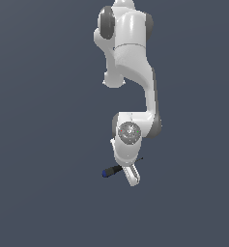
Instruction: Pick up the object and move it to a goal position.
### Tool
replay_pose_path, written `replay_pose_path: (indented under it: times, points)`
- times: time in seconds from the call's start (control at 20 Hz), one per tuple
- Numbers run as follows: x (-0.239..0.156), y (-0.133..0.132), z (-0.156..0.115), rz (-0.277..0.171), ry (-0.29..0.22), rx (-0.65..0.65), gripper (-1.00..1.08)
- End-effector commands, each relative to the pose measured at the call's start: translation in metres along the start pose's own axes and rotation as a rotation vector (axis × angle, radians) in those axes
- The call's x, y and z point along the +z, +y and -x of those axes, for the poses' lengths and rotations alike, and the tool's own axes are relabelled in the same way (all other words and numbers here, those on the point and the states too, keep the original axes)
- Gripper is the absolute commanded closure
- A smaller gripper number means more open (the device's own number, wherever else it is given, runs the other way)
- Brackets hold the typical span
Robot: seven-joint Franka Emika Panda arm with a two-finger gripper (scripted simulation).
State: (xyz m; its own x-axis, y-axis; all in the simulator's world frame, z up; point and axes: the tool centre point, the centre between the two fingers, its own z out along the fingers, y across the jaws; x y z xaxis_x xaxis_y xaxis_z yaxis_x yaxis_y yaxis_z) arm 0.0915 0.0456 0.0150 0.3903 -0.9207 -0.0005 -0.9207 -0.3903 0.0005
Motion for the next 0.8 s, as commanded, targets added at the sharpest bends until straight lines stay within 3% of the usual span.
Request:
replay_pose_path:
  times: [0.0,0.75]
  points:
    - [-0.0002,-0.0003,-0.0001,-0.001,0.0,0.0,1.08]
    - [-0.0069,0.0079,-0.0031,0.0,0.0,0.0,1.08]
